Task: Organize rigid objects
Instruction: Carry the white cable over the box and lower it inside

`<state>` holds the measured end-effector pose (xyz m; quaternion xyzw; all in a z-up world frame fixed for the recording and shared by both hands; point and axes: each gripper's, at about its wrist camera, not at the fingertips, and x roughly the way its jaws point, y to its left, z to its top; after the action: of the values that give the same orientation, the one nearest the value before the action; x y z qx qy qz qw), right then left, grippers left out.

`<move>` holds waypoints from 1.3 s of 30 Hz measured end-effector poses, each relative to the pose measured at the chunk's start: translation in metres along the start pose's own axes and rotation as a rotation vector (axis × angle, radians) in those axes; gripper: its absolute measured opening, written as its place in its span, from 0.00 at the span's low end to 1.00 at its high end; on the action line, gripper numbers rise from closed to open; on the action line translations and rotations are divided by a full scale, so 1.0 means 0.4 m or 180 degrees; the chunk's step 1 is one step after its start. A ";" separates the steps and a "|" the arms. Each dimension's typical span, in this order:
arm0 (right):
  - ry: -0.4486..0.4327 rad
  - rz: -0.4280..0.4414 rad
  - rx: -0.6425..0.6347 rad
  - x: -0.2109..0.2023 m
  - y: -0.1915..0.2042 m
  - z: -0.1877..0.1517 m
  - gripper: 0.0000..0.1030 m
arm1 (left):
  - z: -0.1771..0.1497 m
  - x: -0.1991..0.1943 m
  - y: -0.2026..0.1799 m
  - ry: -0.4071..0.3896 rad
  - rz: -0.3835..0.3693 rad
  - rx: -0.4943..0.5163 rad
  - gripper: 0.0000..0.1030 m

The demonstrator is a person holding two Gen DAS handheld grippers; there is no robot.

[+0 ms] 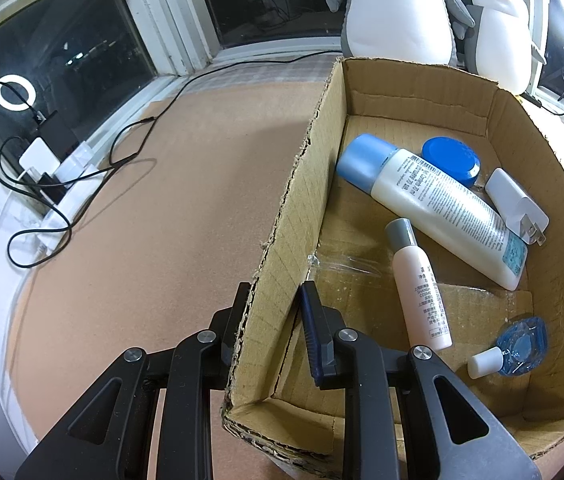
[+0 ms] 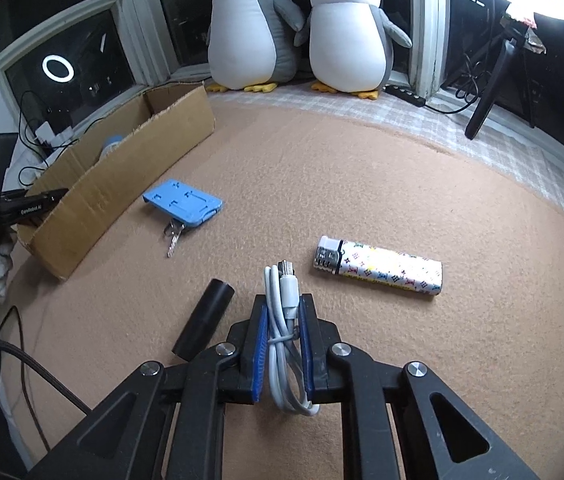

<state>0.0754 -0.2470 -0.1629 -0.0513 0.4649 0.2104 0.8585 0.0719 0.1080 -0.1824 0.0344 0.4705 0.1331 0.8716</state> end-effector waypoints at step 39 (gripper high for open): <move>-0.0052 0.0755 -0.0495 0.121 0.500 0.305 0.13 | -0.002 0.006 0.010 -0.0063 -0.0098 -0.0145 0.22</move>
<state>0.1116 -0.0159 -0.1123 -0.0606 0.4430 0.3463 0.8247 0.0716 0.1122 -0.1843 0.0086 0.4592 0.1300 0.8787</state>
